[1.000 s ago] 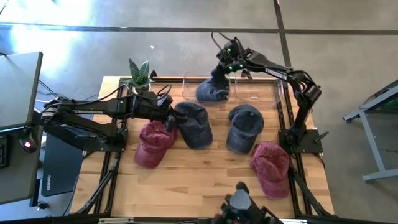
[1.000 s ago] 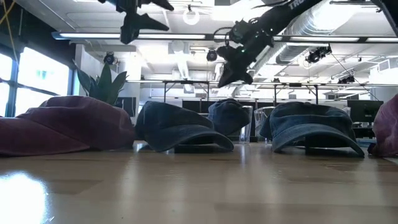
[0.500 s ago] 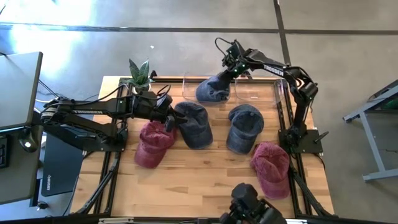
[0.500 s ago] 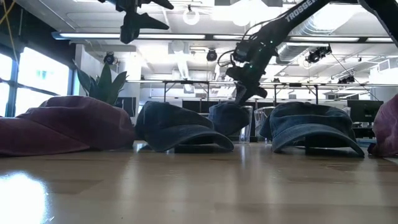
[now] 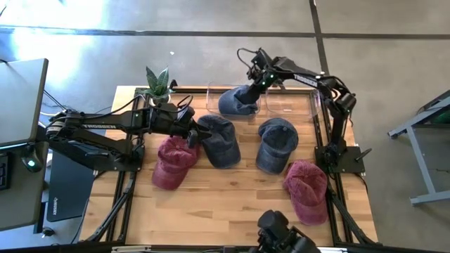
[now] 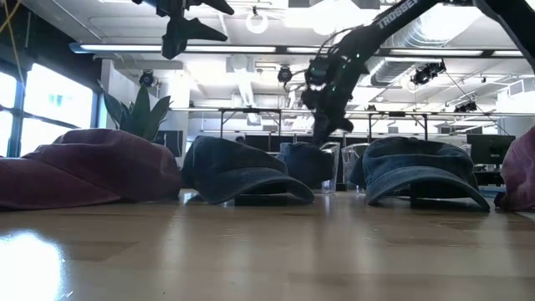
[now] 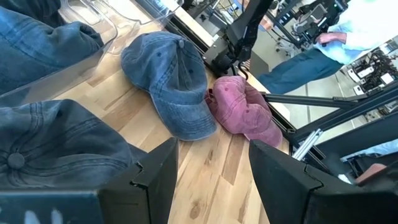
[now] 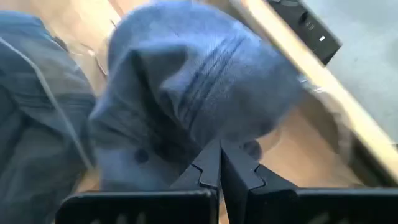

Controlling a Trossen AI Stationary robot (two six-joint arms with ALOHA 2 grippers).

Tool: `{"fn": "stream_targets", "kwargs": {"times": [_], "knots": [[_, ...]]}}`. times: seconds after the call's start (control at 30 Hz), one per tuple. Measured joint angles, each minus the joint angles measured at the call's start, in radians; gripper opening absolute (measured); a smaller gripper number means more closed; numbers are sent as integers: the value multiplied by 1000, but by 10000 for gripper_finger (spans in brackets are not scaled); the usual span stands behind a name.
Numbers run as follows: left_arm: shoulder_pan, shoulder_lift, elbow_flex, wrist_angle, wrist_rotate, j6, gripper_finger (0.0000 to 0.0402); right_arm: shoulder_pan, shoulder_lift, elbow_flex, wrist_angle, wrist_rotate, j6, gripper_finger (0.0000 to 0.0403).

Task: Pick & Place hat
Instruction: Put the bottom dark blue cap into the left transparent bin, then put the right red cap into the right transparent bin

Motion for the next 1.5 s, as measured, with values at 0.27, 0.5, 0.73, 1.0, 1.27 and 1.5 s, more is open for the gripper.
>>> {"fn": "stream_targets", "kwargs": {"times": [0.27,0.5,0.73,1.0,1.27,1.5], "knots": [[0,0,0,0,0,0,192,-2,-18,-3,249,40,130,0],[0,0,0,5,1,0,192,23,56,-50,210,15,144,0],[0,0,1,5,1,0,192,32,61,-49,106,124,92,0],[0,0,1,5,3,0,192,28,12,-34,110,18,112,0],[0,0,1,5,3,58,192,127,-246,-44,-74,50,59,0],[0,0,1,5,3,139,192,370,-529,-214,-238,5,119,1]]}}
